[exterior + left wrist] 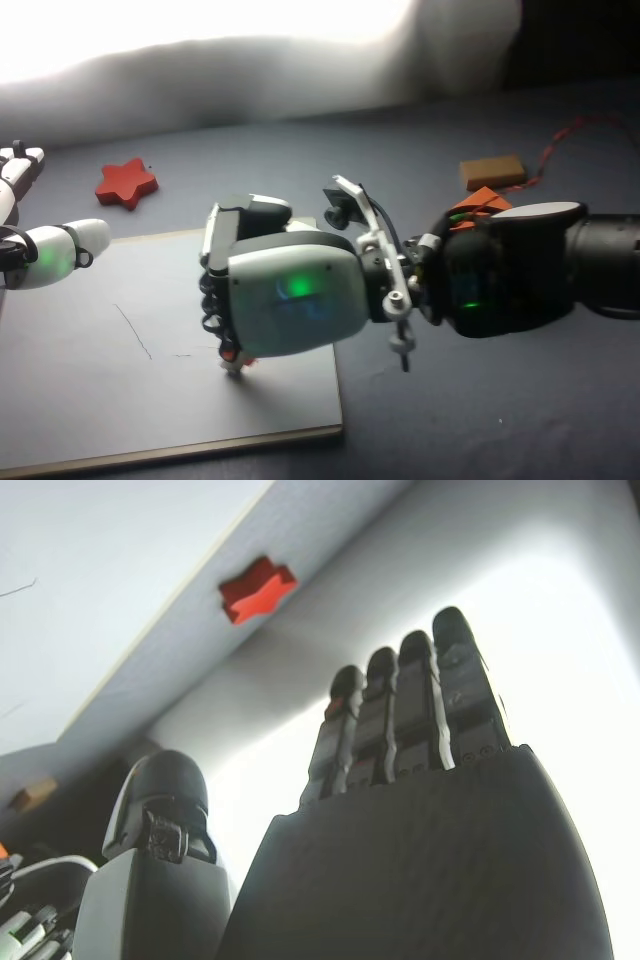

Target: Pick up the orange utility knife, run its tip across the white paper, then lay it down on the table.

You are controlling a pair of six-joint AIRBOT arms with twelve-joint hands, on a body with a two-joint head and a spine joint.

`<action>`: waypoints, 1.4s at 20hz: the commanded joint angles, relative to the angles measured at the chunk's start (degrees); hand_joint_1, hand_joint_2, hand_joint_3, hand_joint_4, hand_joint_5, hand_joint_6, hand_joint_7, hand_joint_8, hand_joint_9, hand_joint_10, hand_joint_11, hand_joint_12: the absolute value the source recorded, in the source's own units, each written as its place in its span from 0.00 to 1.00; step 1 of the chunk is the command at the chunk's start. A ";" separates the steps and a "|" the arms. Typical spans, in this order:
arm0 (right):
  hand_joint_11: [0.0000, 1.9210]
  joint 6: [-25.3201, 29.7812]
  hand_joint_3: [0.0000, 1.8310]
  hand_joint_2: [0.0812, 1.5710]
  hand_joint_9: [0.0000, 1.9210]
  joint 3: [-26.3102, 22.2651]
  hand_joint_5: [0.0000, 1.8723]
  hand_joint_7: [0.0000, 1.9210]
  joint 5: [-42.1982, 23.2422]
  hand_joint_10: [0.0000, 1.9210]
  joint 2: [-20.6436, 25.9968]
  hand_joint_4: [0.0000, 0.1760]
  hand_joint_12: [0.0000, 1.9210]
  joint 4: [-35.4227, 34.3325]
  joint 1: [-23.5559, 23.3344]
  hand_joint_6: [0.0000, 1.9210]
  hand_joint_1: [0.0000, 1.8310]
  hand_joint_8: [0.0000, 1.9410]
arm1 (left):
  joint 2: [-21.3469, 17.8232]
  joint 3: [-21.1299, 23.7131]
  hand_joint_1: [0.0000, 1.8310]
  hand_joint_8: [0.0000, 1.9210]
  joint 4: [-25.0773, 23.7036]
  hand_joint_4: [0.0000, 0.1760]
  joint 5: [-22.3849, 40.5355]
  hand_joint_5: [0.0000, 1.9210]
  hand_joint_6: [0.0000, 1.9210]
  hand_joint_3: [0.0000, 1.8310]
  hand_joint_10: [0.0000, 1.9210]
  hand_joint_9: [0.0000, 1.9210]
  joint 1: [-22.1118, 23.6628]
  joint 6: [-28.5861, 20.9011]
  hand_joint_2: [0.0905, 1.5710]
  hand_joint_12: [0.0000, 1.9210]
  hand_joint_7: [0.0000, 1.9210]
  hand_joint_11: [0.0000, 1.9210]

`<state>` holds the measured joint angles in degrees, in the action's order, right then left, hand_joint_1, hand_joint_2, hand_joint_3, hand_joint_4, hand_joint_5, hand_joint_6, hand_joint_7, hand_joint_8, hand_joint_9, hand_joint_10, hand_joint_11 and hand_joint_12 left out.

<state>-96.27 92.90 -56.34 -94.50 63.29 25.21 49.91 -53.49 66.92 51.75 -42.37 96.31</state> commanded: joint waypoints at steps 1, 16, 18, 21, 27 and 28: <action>0.88 -0.84 0.12 0.74 0.85 -0.77 0.74 0.80 -5.33 1.00 0.54 1.00 1.00 -2.95 0.14 1.00 0.79 1.00 | -0.22 -0.10 0.00 0.00 -2.47 0.00 5.37 0.00 0.00 0.00 0.00 0.00 0.47 -0.06 0.77 0.02 0.00 0.00; 0.88 -0.20 0.11 0.76 0.86 -9.89 0.75 0.81 -6.05 1.00 8.28 1.00 1.00 -2.91 2.86 1.00 0.77 1.00 | -0.17 0.57 0.00 0.00 -2.49 0.00 5.29 0.00 0.00 0.03 0.00 0.00 1.07 0.40 0.87 0.00 0.00 0.00; 0.88 -0.05 0.10 0.73 0.85 -10.69 0.73 0.79 -6.53 1.00 9.09 1.00 1.00 -2.15 3.29 1.00 0.81 1.00 | -0.17 0.76 0.00 0.00 -2.50 0.00 5.22 0.00 0.00 0.04 0.00 0.00 1.19 0.49 0.89 0.00 0.00 0.00; 0.88 0.21 0.10 0.73 0.85 -11.04 0.73 0.79 -6.86 1.00 9.94 1.00 1.00 -2.04 2.97 1.00 0.81 1.00 | -0.17 0.89 0.00 0.00 -2.50 0.00 5.22 0.00 0.00 0.04 0.00 0.00 1.21 0.57 0.90 0.00 0.00 0.00; 0.88 1.23 0.10 0.75 0.85 -14.76 0.72 0.80 -4.94 1.00 12.67 1.00 1.00 -6.43 -1.45 1.00 0.79 1.00 | -0.17 1.14 0.00 0.00 -2.53 0.00 5.21 0.00 0.00 0.04 0.00 0.00 1.49 0.60 0.90 0.00 0.00 0.00; 0.88 1.67 0.10 0.74 0.85 -16.83 0.74 0.80 -2.31 1.00 13.84 1.00 1.00 -8.95 -1.68 1.00 0.79 1.00 | -0.17 1.26 0.00 0.00 -2.53 0.00 5.21 0.00 0.00 0.03 0.00 0.00 1.62 0.64 0.90 0.00 0.00 0.00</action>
<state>-94.02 75.57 -55.22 -80.38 56.62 23.81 49.91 -52.14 66.98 51.57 -41.32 96.86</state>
